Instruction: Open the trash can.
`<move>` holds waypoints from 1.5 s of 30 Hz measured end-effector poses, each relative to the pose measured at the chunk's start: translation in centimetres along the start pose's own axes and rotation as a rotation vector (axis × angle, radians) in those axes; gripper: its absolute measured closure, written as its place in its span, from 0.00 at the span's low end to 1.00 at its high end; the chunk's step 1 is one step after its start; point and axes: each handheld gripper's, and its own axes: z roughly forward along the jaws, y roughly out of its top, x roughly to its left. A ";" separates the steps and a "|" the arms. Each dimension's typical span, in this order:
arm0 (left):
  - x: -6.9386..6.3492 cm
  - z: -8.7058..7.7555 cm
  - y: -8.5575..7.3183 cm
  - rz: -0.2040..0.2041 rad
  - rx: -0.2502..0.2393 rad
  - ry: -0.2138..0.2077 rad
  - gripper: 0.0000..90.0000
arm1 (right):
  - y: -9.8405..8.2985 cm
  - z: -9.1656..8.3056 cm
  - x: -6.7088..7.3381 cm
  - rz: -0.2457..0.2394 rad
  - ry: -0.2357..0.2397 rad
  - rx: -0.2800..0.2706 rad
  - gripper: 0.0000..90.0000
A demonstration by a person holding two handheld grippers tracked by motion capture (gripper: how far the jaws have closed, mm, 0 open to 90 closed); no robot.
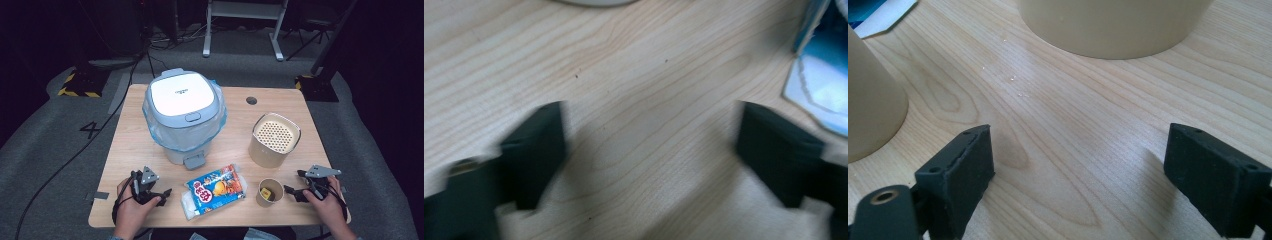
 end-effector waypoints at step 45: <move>0.5 -11.2 11.8 0.074 -0.462 -0.244 0.98 | 0.0 0.0 0.0 -0.001 -0.003 -0.001 0.14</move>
